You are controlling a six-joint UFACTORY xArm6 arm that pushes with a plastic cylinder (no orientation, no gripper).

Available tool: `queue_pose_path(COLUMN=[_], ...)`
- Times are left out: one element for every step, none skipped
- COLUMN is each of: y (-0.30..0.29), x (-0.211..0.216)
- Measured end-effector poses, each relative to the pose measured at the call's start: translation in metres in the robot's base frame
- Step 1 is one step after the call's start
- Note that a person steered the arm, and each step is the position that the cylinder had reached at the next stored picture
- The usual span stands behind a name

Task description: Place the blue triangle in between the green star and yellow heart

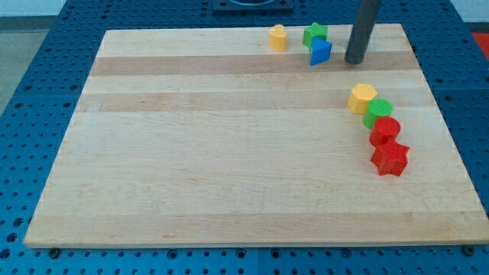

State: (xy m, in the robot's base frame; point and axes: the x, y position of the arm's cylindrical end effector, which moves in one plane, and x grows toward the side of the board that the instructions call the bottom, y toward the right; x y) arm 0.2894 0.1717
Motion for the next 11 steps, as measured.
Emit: queue_pose_path(y=[-0.031,-0.066,-0.089,-0.095,-0.095,-0.094,-0.097,-0.098,-0.098,-0.098,-0.116], x=[0.000,0.000,-0.004,-0.006,-0.019,-0.031,-0.032,-0.034,-0.034,-0.031,-0.007])
